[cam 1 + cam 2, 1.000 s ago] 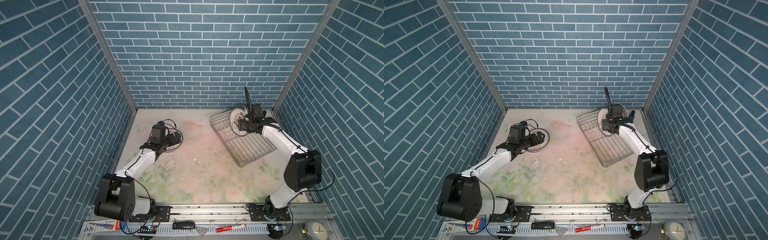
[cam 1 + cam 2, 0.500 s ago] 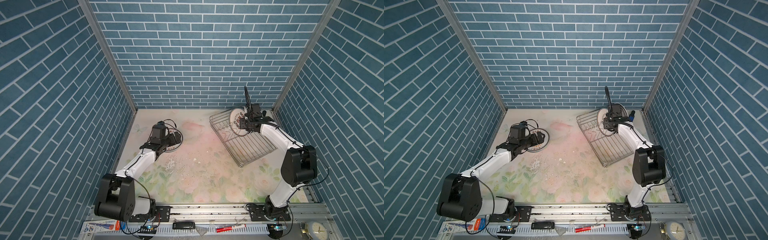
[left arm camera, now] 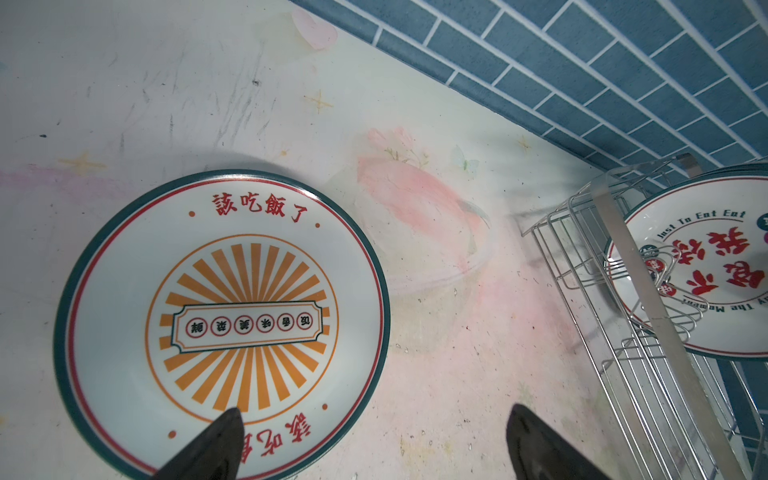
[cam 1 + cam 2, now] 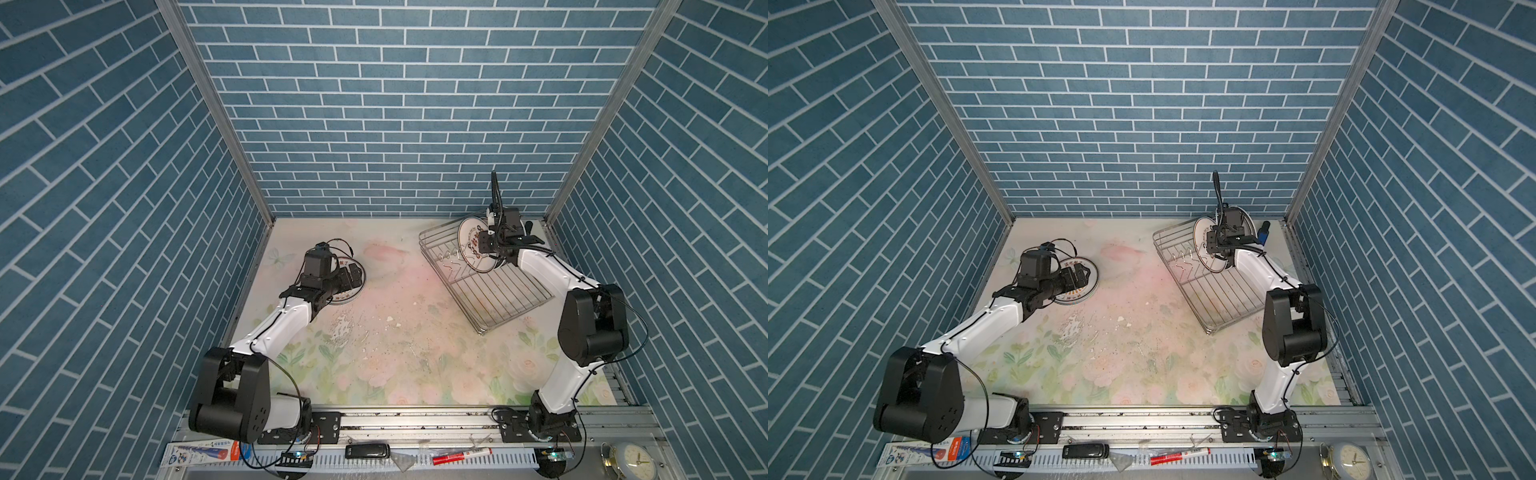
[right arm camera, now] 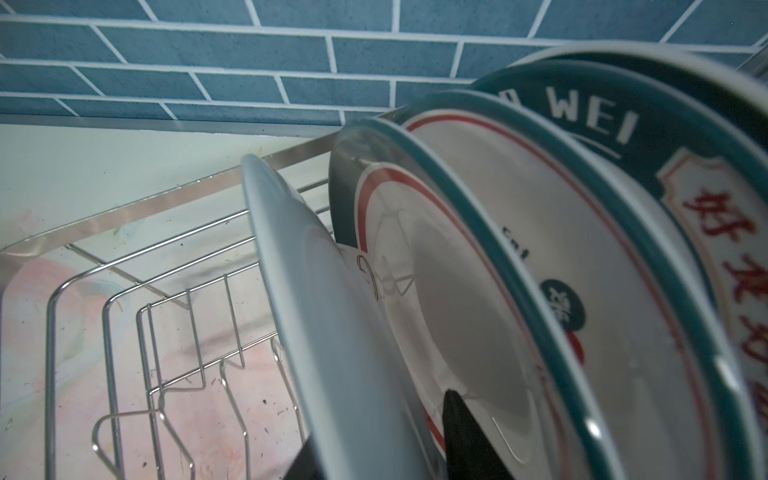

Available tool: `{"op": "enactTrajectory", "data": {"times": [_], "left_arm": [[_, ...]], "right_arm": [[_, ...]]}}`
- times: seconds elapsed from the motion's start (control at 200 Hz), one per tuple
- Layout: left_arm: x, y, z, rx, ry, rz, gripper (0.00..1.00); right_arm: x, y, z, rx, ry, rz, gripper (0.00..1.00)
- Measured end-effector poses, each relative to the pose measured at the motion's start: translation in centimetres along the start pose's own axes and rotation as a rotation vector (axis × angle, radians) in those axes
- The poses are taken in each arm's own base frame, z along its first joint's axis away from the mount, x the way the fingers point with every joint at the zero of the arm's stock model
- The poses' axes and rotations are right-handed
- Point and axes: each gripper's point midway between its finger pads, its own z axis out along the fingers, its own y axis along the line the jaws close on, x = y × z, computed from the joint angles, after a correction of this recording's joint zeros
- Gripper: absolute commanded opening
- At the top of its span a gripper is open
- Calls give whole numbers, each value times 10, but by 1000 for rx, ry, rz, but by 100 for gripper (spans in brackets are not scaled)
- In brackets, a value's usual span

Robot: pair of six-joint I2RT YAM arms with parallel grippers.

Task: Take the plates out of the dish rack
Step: 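Raise the left gripper off the stack while the right gripper grasps the next rack plate, then pull the white red-lettered plate out of the rack with the right gripper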

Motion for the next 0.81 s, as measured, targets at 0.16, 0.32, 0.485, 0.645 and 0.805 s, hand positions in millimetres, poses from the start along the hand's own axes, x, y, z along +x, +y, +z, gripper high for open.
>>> {"op": "enactTrajectory", "data": {"times": [0.16, 0.32, 0.485, 0.645, 0.805], "left_arm": [[0, -1, 0, 3, 2, 0, 99], [0, -1, 0, 3, 2, 0, 99], [1, -1, 0, 8, 4, 0, 99], [1, -2, 0, 13, 7, 0, 99], [1, -2, 0, 14, 8, 0, 99]], "right_arm": [[3, 2, 4, -10, -2, 0, 29], [3, -2, 5, -2, -15, -1, 22], [6, -3, 2, -1, -26, -28, 15], [10, -2, -2, -7, -36, -95, 13], [11, -1, -4, -14, -44, -94, 10]]}}
